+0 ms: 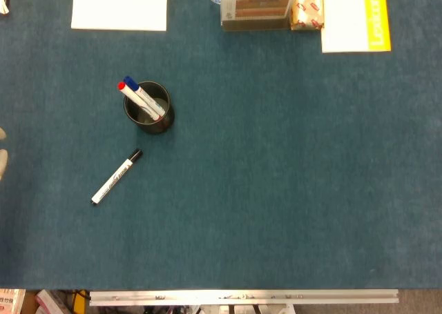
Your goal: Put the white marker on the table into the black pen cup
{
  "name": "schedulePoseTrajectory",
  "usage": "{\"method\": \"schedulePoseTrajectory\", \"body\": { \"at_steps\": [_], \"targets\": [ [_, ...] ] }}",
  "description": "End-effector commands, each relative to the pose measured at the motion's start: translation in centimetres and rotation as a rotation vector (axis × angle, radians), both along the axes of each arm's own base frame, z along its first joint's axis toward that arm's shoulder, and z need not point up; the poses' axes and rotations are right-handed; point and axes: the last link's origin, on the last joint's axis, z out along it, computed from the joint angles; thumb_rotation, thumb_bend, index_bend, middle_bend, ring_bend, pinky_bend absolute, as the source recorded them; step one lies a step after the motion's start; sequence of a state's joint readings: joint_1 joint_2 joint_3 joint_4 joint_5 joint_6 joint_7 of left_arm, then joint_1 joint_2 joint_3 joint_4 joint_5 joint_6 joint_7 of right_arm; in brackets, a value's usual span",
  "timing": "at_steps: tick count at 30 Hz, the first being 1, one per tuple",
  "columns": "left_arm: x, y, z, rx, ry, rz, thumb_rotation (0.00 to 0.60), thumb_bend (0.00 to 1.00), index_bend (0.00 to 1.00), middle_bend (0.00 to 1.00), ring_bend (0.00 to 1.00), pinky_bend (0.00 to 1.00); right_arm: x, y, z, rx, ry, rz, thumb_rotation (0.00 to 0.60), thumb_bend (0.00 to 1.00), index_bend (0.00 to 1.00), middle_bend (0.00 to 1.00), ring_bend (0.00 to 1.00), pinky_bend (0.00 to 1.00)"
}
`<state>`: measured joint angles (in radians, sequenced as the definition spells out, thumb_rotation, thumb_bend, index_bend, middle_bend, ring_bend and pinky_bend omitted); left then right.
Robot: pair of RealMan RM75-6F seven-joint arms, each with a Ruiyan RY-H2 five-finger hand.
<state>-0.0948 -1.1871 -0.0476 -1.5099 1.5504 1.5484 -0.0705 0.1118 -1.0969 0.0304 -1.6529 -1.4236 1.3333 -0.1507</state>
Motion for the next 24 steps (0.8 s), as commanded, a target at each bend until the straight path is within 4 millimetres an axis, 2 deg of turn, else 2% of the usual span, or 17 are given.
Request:
{"method": "schedulePoseTrajectory", "body": {
  "at_steps": [1, 9, 13, 15, 16, 20, 24],
  "targets": [
    [-0.2, 0.0, -0.1, -0.013, 0.013, 0.011, 0.600, 0.34, 0.46, 0.47, 0.69, 0.96, 0.1, 0.0, -0.4, 0.021, -0.011, 0.007, 0.600, 0.57, 0.31, 0.27, 0.44, 0.69],
    [-0.2, -0.2, 0.1, -0.005, 0.039, 0.030, 0.600, 0.34, 0.46, 0.47, 0.69, 0.95, 0.2, -0.1, -0.5, 0.018, -0.025, 0.005, 0.600, 0.57, 0.32, 0.27, 0.44, 0.69],
    [-0.3, -0.2, 0.1, 0.037, 0.054, 0.062, 0.600, 0.34, 0.46, 0.47, 0.70, 0.86, 0.2, -0.2, -0.2, 0.004, -0.032, 0.008, 0.600, 0.57, 0.32, 0.28, 0.44, 0.69],
    [-0.2, -0.4, -0.1, 0.032, 0.048, 0.076, 0.600, 0.34, 0.46, 0.47, 0.67, 0.81, 0.2, -0.2, -0.2, 0.004, -0.031, 0.006, 0.600, 0.57, 0.32, 0.28, 0.44, 0.69],
    [-0.2, -0.6, -0.3, -0.018, 0.055, 0.088, 0.600, 0.33, 0.47, 0.46, 0.61, 0.75, 0.2, -0.3, -0.3, 0.004, -0.031, 0.007, 0.600, 0.57, 0.32, 0.28, 0.44, 0.69],
    [0.3, -1.2, -0.7, -0.154, 0.015, 0.146, 0.600, 0.31, 0.45, 0.33, 0.32, 0.33, 0.2, -0.2, -0.4, 0.008, -0.027, 0.008, 0.600, 0.57, 0.32, 0.28, 0.44, 0.69],
    [0.6, -1.4, -1.5, -0.212, 0.054, 0.170, 0.600, 0.30, 0.45, 0.20, 0.14, 0.16, 0.5, -0.1, -0.4, -0.001, -0.020, 0.021, 0.600, 0.57, 0.32, 0.28, 0.44, 0.69]
  ]
}}
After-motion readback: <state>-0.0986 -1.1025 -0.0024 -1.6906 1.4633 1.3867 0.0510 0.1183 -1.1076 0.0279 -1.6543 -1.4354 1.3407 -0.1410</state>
